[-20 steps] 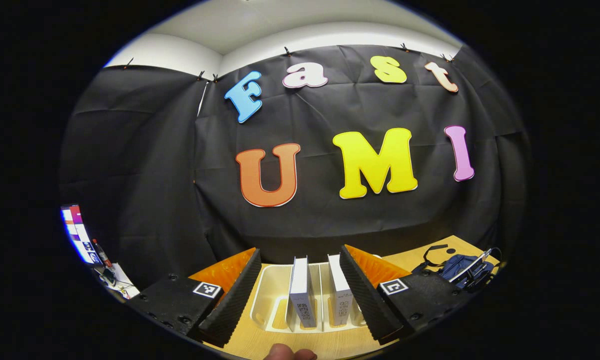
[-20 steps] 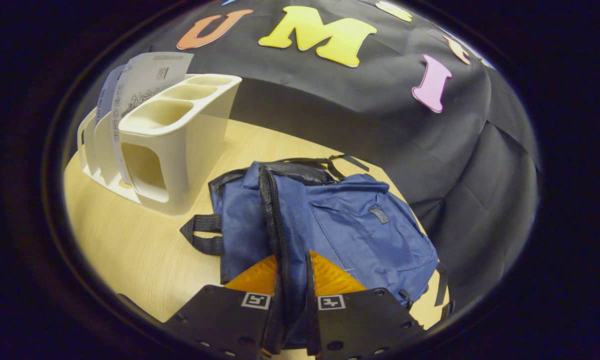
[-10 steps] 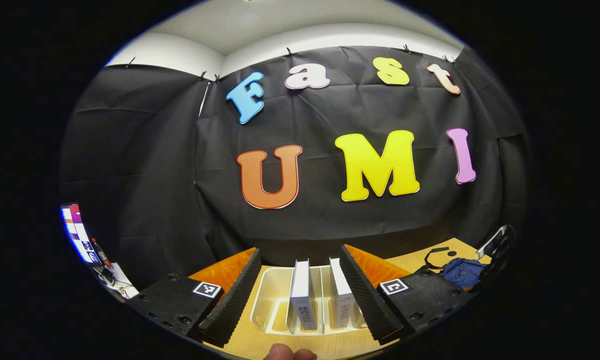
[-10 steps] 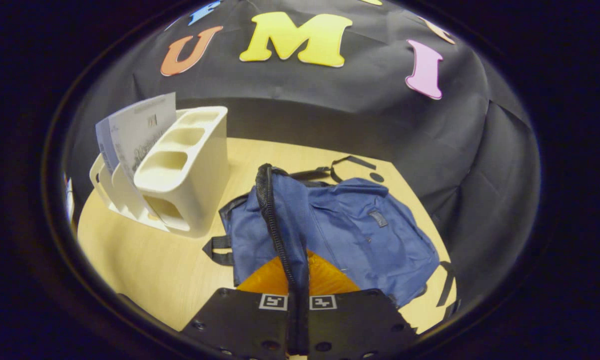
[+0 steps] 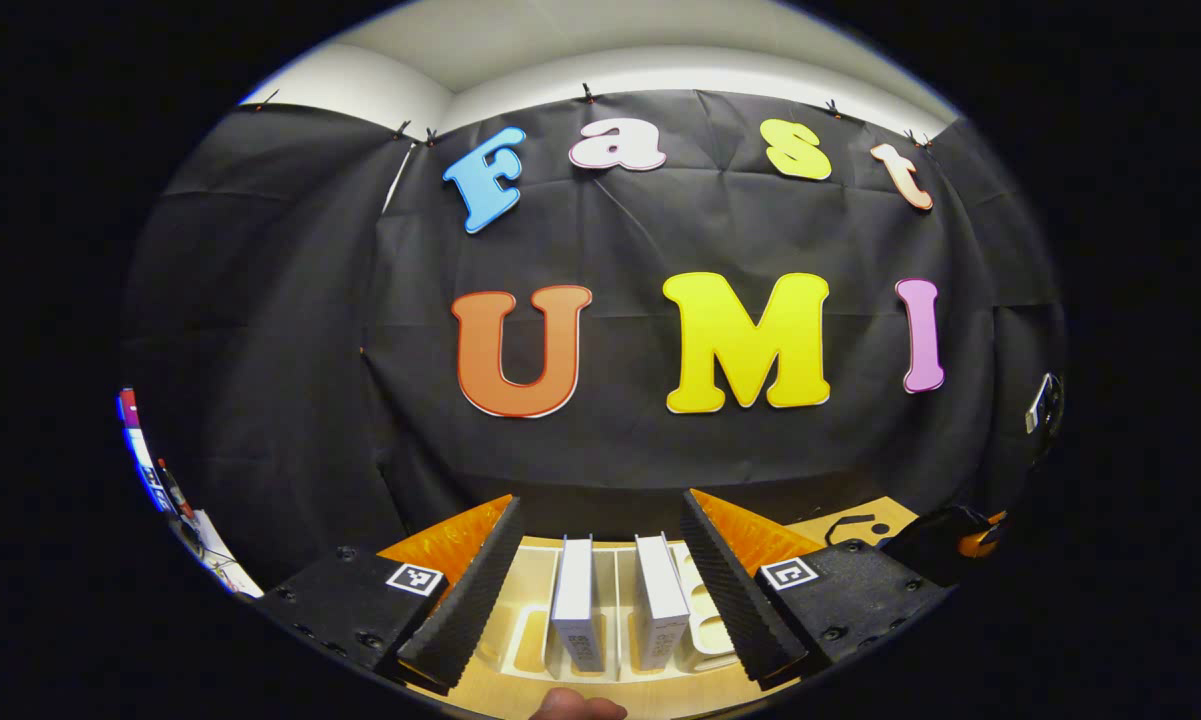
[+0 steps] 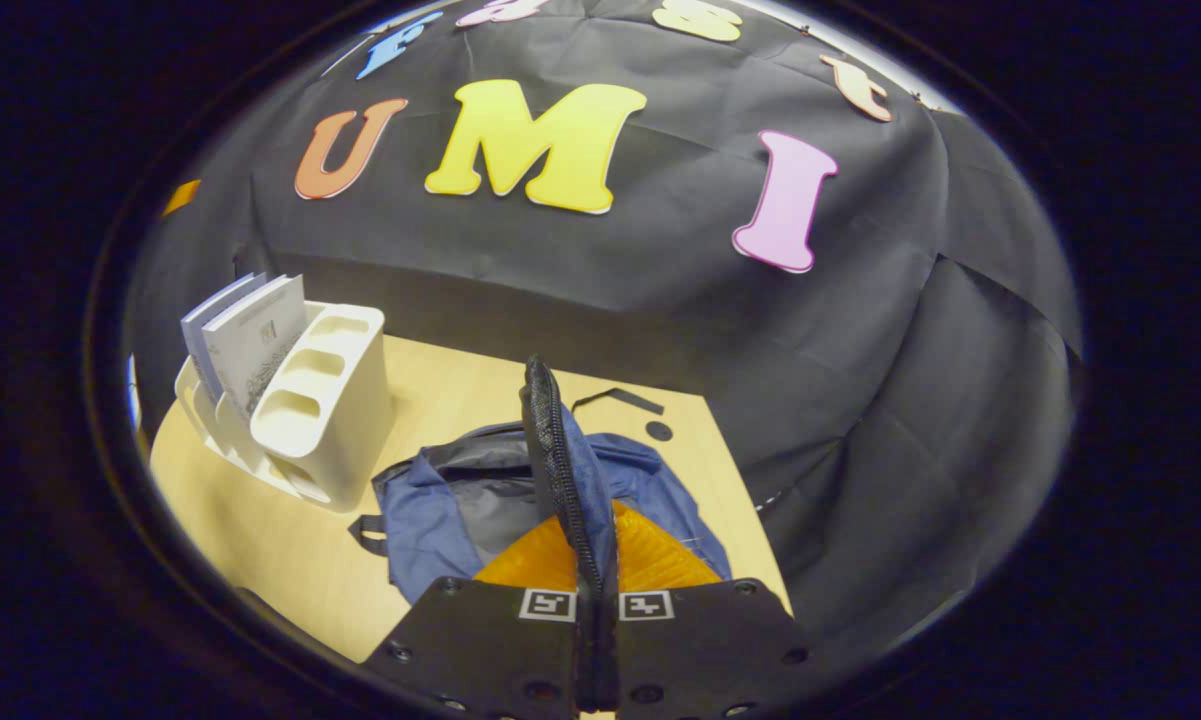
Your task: Open the schoolbag, grab two books from the bookshelf and put them into the schoolbag.
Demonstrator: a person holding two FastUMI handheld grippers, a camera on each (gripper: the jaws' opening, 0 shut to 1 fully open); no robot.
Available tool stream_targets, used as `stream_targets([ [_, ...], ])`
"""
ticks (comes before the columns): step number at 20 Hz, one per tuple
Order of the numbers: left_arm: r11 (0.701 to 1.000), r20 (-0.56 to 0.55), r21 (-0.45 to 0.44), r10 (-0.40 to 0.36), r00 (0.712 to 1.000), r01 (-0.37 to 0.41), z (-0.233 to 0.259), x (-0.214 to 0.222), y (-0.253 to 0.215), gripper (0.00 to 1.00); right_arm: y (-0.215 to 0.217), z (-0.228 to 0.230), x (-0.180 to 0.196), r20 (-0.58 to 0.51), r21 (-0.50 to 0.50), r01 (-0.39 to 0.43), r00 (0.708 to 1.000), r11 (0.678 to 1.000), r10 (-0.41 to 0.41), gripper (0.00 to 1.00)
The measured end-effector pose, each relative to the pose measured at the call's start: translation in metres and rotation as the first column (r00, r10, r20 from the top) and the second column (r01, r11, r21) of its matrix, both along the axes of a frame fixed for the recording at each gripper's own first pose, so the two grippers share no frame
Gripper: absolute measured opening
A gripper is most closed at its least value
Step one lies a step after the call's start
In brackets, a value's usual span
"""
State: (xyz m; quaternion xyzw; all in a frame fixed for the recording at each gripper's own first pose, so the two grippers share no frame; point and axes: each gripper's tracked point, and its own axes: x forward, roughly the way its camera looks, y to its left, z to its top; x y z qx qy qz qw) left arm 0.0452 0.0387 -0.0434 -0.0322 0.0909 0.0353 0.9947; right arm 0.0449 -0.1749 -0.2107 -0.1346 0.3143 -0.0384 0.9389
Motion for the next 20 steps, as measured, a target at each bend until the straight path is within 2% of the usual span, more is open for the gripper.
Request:
stream_targets([
  [6, 0.995, -0.077, -0.062, -0.077, 0.994, 0.072, -0.007, 0.033, -0.016, 0.99, -0.053, 0.014, 0.019, -0.003, -0.021, 0.012, 1.0, 1.0, -0.012, 0.01],
  [10, 0.99, -0.203, -0.072, -0.135, 0.97, 0.123, -0.031, 0.05, -0.027, 0.99, -0.072, 0.011, 0.028, -0.017, 0.005, 0.02, 1.0, 1.0, -0.02, 0.01],
  [13, 0.981, -0.36, -0.112, -0.191, 0.913, 0.161, -0.054, 0.057, -0.039, 0.98, -0.083, 0.011, 0.034, -0.02, 0.028, 0.024, 1.0, 0.999, -0.024, 0.01],
  [17, 0.957, -0.523, -0.183, -0.29, 0.801, 0.227, -0.071, 0.065, -0.057, 0.98, -0.093, 0.007, 0.038, -0.035, 0.072, 0.037, 0.999, 0.997, -0.035, 0.01],
  [20, 0.949, -0.603, -0.203, -0.315, 0.732, 0.241, -0.08, 0.073, -0.058, 0.98, -0.098, 0.004, 0.036, -0.045, 0.113, 0.055, 0.998, 0.992, -0.05, 0.01],
])
